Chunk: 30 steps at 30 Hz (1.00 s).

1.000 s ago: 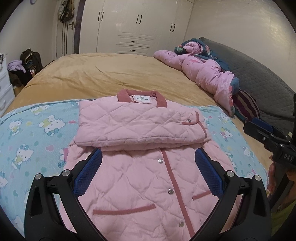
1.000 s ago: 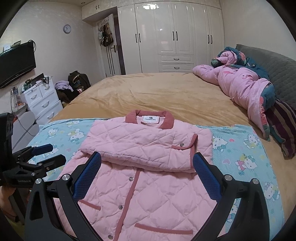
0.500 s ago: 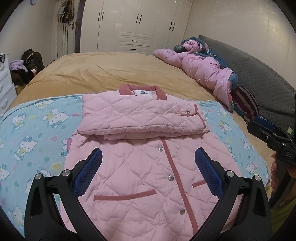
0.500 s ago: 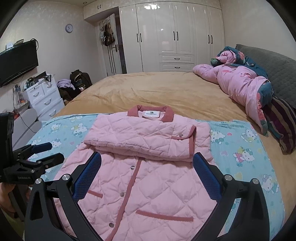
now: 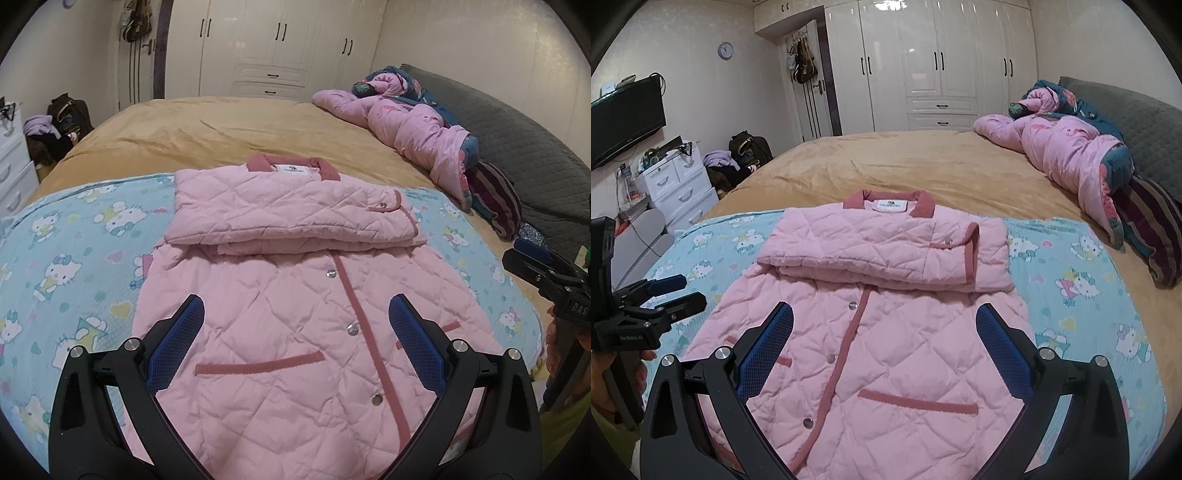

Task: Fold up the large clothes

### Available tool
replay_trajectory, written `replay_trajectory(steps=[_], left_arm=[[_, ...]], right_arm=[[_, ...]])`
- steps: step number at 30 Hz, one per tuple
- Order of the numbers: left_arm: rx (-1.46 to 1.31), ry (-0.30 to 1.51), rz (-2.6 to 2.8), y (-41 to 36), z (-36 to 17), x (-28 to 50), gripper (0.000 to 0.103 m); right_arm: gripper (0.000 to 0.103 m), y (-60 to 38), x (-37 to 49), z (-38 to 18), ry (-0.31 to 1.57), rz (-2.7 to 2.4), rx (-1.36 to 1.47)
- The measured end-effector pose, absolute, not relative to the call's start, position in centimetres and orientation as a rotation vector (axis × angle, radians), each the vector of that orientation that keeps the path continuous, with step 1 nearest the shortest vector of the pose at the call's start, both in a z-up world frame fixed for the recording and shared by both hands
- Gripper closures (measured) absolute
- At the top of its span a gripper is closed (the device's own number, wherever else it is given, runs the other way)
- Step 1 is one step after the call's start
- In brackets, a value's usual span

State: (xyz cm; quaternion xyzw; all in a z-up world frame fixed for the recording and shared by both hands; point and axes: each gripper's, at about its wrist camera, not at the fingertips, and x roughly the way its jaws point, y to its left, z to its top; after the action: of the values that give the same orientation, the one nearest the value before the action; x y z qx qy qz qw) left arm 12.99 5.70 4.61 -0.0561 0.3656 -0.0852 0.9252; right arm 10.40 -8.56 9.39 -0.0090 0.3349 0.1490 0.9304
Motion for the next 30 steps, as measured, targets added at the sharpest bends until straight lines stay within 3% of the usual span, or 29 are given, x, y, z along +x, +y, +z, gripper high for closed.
replay_trajectory(steps=[30], left_arm=[[-0.083,0.882,-0.045,11.3,-2.7,10.6,0.009]], right_arm=[[0.004,-13.6,6.9,0.9,0.854,0.23,-0.04]])
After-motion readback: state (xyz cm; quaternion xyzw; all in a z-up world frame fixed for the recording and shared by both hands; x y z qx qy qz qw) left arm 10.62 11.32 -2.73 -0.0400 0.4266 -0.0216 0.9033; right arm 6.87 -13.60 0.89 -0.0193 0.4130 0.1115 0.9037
